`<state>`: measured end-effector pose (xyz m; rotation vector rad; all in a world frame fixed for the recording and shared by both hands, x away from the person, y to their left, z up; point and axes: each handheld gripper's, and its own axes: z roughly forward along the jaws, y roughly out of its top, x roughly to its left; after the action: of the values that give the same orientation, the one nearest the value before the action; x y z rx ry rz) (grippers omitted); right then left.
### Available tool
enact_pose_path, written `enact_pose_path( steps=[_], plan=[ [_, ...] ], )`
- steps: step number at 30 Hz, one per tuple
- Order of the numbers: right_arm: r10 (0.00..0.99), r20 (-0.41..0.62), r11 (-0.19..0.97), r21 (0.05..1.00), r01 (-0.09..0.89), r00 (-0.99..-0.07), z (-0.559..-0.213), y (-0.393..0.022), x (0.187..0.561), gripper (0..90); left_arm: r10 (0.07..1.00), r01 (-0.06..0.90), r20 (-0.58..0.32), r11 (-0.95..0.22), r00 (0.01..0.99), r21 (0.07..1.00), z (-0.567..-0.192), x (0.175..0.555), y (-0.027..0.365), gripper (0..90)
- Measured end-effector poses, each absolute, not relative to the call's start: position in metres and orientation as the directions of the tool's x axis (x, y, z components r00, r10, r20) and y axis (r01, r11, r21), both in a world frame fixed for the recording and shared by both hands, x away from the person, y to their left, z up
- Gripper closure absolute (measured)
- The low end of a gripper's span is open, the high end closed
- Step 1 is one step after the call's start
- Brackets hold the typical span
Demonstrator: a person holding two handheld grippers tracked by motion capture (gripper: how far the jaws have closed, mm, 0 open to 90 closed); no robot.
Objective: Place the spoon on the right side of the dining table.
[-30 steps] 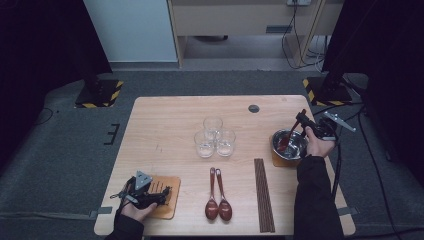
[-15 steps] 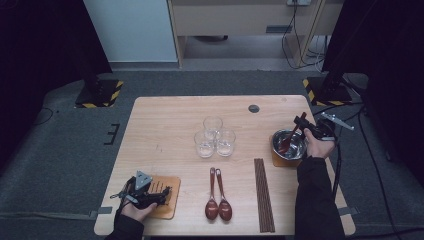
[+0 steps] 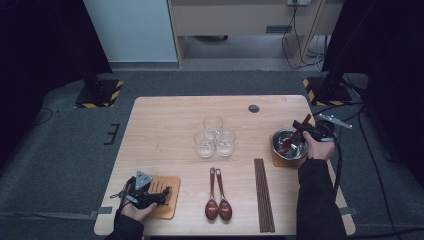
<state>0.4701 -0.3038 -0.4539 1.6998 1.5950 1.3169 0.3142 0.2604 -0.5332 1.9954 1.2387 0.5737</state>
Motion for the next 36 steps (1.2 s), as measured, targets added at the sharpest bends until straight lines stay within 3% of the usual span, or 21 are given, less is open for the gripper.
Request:
enact_pose_path(
  steps=[3, 22, 36],
  plan=[
    [0.942, 0.310, -0.207, 0.836, 0.508, -0.127, -0.454, -0.305, 0.469, 46.0, 0.897, 0.583, 0.003, -0.289, 0.442, 0.759, -0.533, 0.314, 0.260, 7.5],
    [0.956, 0.266, -0.154, 0.816, 0.557, -0.126, -0.471, -0.322, 0.452, 38.1, 0.897, 0.583, 0.003, -0.291, 0.443, 0.759, -0.533, 0.314, 0.260, 7.5],
    [0.955, 0.268, -0.146, 0.796, 0.587, -0.125, -0.484, -0.331, 0.440, 36.3, 0.897, 0.582, 0.004, -0.291, 0.443, 0.759, -0.533, 0.314, 0.260, 7.5]
  ],
)
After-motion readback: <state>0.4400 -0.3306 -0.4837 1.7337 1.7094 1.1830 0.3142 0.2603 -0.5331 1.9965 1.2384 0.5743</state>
